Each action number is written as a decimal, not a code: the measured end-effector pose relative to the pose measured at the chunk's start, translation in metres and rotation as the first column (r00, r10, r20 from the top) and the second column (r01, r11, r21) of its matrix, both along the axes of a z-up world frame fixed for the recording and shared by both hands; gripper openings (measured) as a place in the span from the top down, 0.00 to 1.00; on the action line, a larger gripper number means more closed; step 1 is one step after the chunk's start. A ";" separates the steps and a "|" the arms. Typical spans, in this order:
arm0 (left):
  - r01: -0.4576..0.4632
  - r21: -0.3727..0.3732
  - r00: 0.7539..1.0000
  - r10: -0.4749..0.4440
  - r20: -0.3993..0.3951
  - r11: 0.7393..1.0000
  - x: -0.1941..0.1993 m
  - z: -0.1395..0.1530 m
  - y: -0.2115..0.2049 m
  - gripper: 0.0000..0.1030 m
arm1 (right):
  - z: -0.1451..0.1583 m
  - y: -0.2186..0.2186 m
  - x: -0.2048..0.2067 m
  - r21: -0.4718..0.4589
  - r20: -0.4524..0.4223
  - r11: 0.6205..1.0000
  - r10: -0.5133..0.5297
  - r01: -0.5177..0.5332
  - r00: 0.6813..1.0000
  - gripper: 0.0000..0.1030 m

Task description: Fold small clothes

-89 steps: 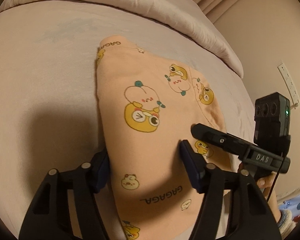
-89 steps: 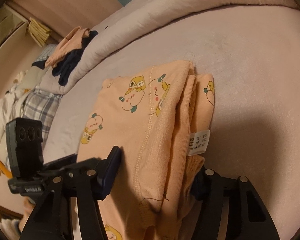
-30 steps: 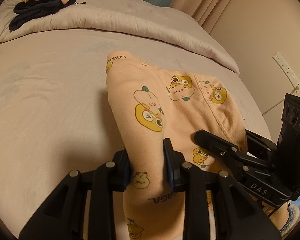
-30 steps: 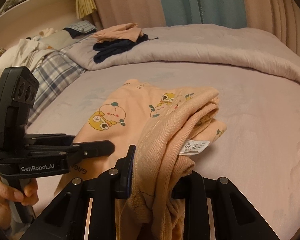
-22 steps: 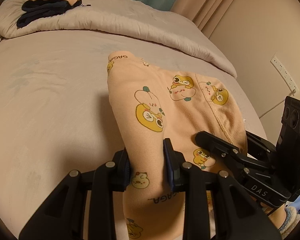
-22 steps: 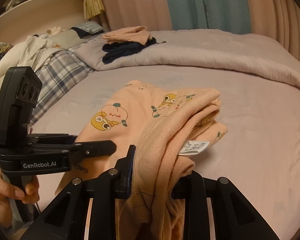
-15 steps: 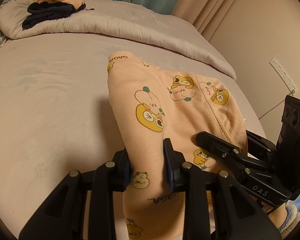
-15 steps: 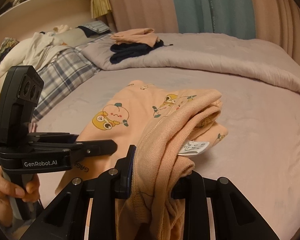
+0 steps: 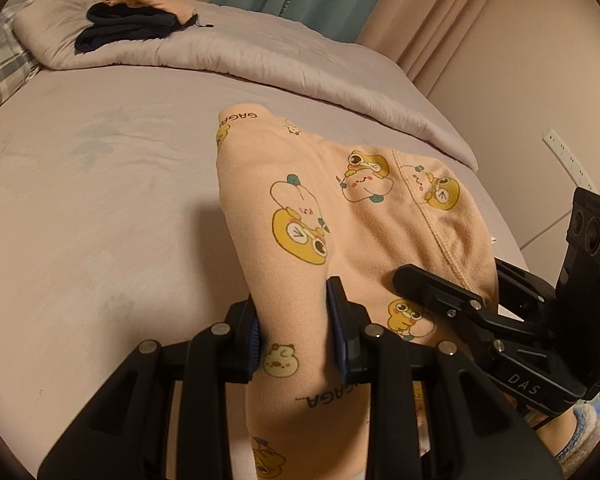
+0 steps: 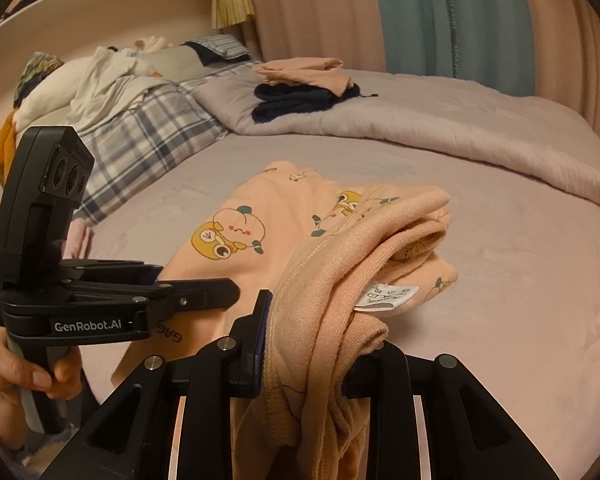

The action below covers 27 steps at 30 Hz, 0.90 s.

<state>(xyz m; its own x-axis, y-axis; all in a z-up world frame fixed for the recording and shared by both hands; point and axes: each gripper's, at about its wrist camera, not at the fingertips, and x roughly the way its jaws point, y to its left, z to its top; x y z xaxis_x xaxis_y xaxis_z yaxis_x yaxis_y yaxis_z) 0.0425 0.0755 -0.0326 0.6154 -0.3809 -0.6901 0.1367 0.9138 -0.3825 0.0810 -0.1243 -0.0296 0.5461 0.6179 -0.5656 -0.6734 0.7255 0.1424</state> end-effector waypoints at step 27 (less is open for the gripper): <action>-0.101 0.026 0.995 0.101 -0.013 0.995 0.031 -0.018 0.039 0.72 | -0.010 0.048 0.023 -0.015 0.008 0.998 0.063 -0.063 0.998 0.72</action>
<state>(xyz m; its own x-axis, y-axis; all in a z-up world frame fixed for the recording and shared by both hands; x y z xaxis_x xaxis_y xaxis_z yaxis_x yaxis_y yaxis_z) 0.0732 0.1141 -0.0504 0.6399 -0.2997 -0.7076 0.0378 0.9320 -0.3605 0.1040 -0.0759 -0.0395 0.5113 0.6428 -0.5704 -0.7186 0.6838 0.1265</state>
